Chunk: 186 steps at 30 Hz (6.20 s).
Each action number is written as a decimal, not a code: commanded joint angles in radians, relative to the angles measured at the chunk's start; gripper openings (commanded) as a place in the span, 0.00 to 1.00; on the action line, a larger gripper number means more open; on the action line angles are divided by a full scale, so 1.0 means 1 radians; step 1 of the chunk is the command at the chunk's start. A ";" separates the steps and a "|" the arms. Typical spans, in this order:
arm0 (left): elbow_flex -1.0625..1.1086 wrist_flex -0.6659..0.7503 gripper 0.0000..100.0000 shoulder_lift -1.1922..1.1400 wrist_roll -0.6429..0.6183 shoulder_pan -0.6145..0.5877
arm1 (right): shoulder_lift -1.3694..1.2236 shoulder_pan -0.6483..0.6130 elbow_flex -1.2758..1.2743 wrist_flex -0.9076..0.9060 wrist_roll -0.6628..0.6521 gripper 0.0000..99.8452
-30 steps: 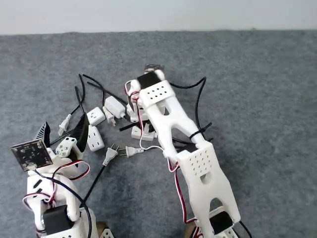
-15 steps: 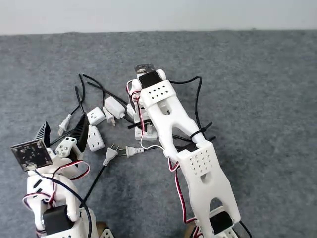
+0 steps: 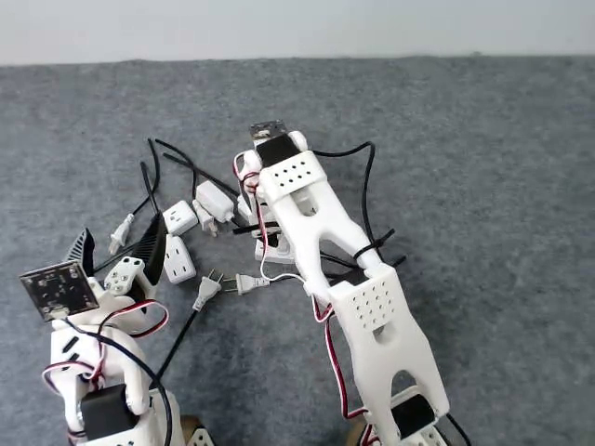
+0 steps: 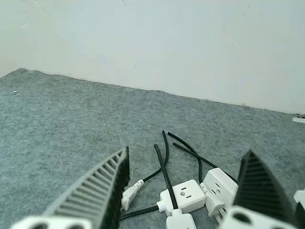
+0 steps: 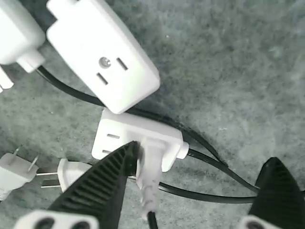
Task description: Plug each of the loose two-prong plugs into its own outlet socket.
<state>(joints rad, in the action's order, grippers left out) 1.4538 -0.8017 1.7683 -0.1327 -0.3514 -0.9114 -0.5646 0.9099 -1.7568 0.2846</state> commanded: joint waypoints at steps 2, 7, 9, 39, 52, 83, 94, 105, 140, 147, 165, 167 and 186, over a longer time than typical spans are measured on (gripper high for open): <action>-0.008 0.029 0.36 0.008 0.006 0.003 | 0.122 -0.076 0.017 -0.041 -0.014 0.38; -0.007 0.029 0.36 0.008 0.006 0.003 | 0.122 -0.076 -0.032 -0.041 -0.012 0.38; -0.007 0.029 0.36 0.008 0.006 0.003 | 0.122 -0.050 -0.072 -0.041 -0.012 0.38; -0.007 0.029 0.36 0.008 0.005 0.003 | 0.122 1.006 -0.149 -0.031 -0.405 0.38; -0.007 0.029 0.36 0.006 0.003 0.003 | 0.124 1.601 -0.149 0.059 -0.649 0.38; 0.013 0.028 0.36 0.008 0.009 0.051 | 0.570 0.628 -0.434 -0.042 -0.428 0.38; 0.013 0.028 0.36 0.008 0.009 0.052 | 0.627 0.139 -0.482 -0.041 -0.434 0.38; 0.007 0.028 0.36 0.008 0.037 0.052 | 0.441 -0.128 -0.476 0.117 -0.436 0.38; -0.045 0.029 0.36 0.006 0.035 -0.049 | 0.088 -0.186 -0.005 0.255 -0.726 0.38; -0.027 0.029 0.36 0.008 0.041 -0.018 | 0.085 -0.087 -0.009 0.364 -0.638 0.38; -0.024 0.029 0.36 0.005 0.043 -0.018 | -0.140 0.012 0.166 0.475 -0.637 0.27; -0.024 0.029 0.36 0.005 0.043 -0.018 | -0.163 0.016 0.187 0.475 -0.638 0.27; -0.019 0.025 0.36 0.003 0.054 0.014 | -0.197 0.016 0.470 0.234 -0.631 0.27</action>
<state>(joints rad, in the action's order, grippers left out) 1.4461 -0.8017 1.7683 -0.0959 -0.3698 -1.1308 -0.5646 1.3149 -1.5037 -0.3583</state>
